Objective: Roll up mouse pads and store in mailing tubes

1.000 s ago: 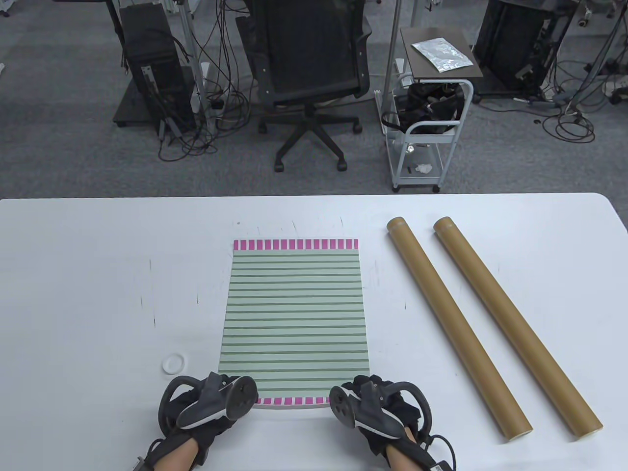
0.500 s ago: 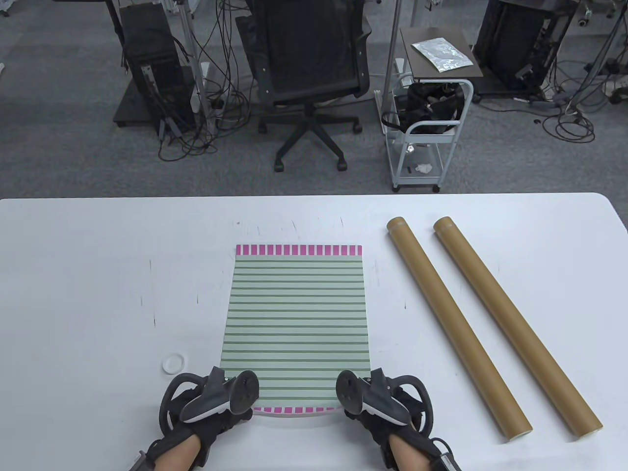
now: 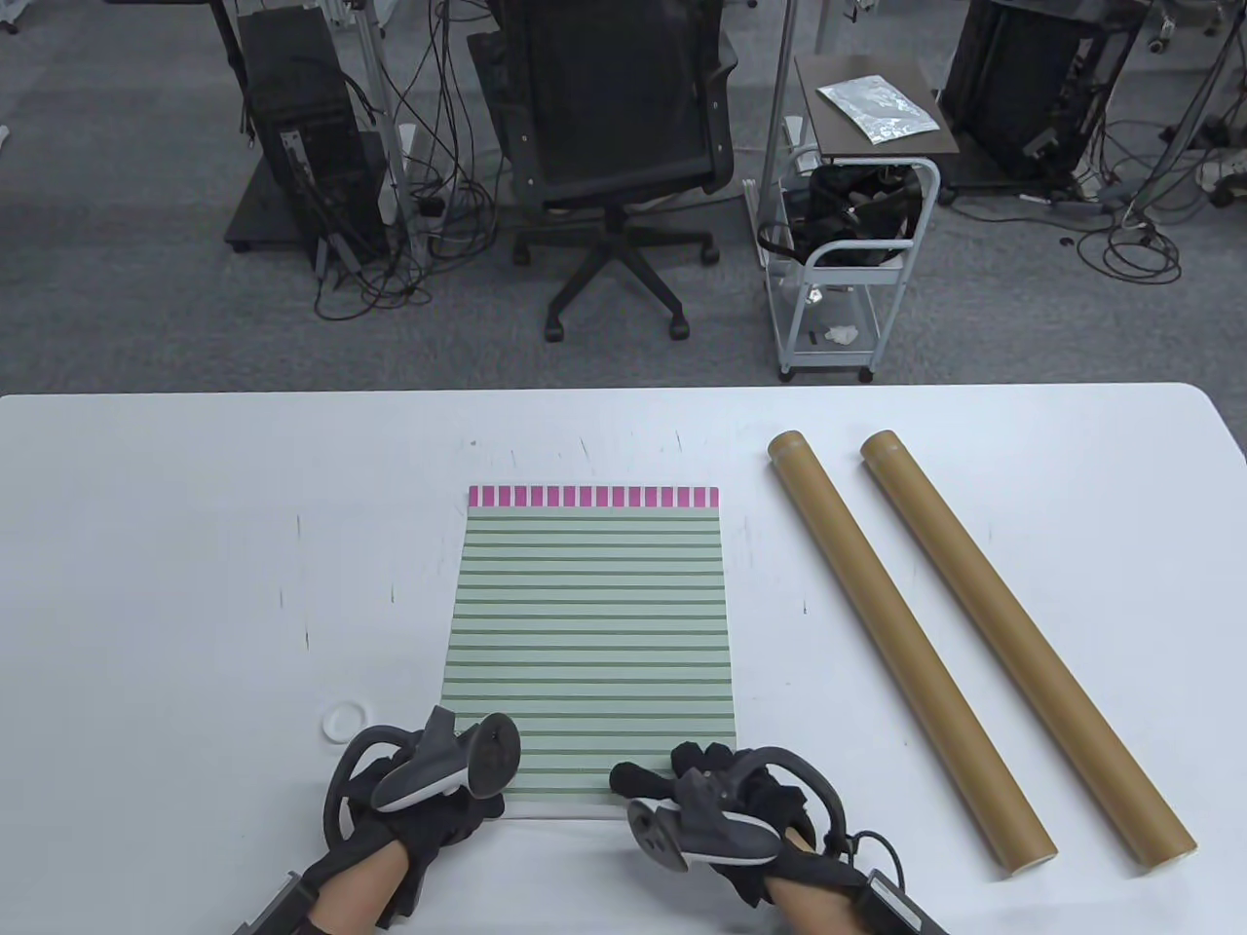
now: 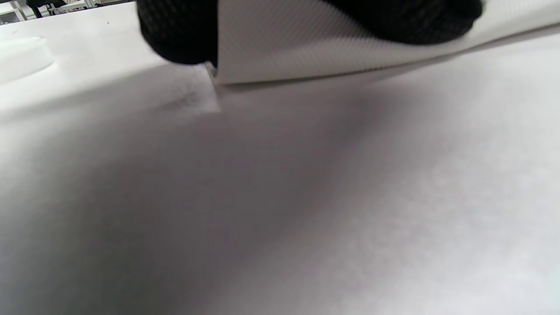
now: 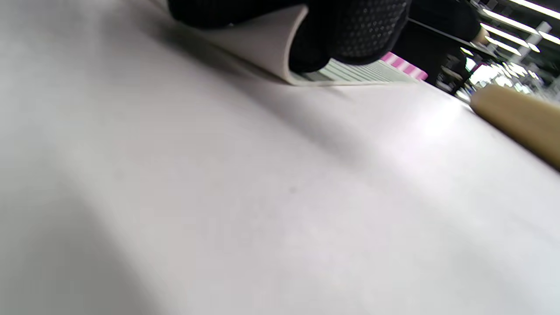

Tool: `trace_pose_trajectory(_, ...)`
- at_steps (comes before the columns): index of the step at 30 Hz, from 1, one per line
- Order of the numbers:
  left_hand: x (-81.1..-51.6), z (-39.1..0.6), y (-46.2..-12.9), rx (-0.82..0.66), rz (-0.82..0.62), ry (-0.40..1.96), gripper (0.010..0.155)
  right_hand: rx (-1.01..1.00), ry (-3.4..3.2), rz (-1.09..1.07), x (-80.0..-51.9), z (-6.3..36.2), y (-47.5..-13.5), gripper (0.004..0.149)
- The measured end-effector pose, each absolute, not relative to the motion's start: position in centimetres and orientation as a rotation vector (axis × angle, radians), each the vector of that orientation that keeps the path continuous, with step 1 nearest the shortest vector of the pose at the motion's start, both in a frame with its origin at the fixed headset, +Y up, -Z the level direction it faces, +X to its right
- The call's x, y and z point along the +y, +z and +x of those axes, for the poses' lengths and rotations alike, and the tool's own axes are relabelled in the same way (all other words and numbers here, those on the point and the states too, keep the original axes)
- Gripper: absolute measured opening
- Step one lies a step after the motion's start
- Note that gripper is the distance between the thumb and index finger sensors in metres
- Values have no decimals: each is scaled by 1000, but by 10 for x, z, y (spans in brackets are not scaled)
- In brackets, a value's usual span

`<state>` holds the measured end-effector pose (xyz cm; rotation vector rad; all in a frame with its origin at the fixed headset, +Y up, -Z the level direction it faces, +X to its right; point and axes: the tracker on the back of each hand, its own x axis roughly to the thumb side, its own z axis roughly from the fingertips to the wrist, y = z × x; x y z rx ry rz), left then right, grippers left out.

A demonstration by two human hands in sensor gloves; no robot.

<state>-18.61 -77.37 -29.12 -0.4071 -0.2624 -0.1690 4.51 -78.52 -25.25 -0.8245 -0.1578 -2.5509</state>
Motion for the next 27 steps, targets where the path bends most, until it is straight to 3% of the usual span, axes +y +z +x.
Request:
trace_pose_trajectory(6, -774, -179, -288, -351, -398, -231, 79, -121, -2457, -826, -787, 36, -248, 72)
trace_pose_trajectory(11, -771, -156, -261, -576, -243, -363, 83, -171, -2486, -837, -785, 37, -252, 72)
trace_pose_trajectory(21, -767, -140, -242, -583, -46, -535, 55, -222, -2552, -876, -784, 39, -257, 71)
trace_pose_trajectory(24, -765, -135, -241, -570, -76, -560, 55, -129, -2538, -877, -781, 38, -254, 69)
trace_pose_trajectory(27, -765, -143, -251, -548, -172, -412, 54, -98, -2572, -901, -781, 40, -254, 67)
